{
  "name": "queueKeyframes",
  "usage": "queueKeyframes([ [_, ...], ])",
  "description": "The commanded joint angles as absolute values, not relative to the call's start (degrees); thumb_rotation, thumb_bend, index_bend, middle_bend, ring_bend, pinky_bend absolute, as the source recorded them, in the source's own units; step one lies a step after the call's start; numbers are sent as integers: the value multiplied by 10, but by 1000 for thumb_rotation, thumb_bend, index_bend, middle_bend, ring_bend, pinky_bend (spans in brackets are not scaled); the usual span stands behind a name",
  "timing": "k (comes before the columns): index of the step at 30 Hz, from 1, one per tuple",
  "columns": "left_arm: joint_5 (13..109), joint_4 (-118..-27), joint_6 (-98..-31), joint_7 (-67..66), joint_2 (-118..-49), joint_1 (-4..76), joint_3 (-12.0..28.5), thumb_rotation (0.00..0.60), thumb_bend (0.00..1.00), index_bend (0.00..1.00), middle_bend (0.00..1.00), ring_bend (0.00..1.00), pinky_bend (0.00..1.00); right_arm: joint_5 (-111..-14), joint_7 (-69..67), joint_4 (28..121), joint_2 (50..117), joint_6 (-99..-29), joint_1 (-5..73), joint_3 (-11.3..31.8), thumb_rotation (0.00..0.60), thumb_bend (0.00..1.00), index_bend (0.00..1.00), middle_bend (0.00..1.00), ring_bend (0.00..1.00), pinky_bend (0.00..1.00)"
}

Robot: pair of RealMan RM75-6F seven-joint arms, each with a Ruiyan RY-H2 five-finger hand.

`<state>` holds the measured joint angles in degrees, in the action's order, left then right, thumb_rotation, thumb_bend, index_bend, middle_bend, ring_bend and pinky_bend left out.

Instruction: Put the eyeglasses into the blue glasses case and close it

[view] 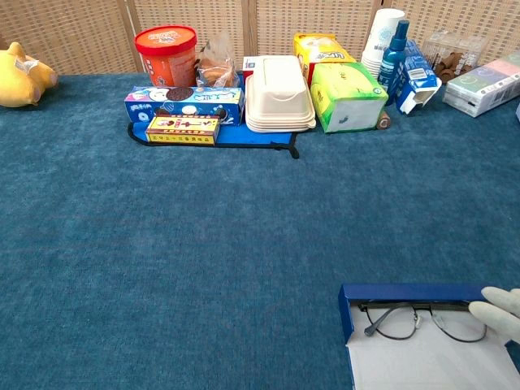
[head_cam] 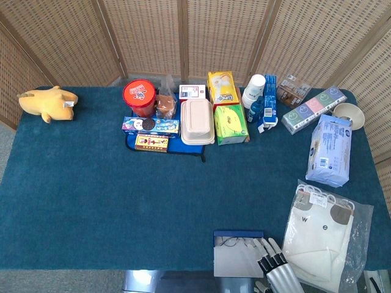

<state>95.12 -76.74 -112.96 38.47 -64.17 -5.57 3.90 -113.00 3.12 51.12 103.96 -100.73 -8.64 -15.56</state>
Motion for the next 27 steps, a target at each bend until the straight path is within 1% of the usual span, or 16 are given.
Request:
queueKeyframes([
  [1, 951, -767, -1131, 385, -642, -57, 39, 600, 130, 124, 169, 48, 0, -1129, 18, 499, 1050, -1008, -83, -153, 600, 119, 0, 0, 0, 89],
  [18, 957, -774, -1139, 375, -640, -61, 38, 600, 132, 121, 169, 45, 0, -1124, -28, 451, 1081, -1008, -65, -149, 600, 114, 0, 0, 0, 85],
  [27, 953, -768, -1140, 377, -643, -62, 40, 600, 130, 119, 169, 43, 0, -1128, -29, 449, 1084, -1031, -65, -150, 600, 120, 0, 0, 0, 85],
])
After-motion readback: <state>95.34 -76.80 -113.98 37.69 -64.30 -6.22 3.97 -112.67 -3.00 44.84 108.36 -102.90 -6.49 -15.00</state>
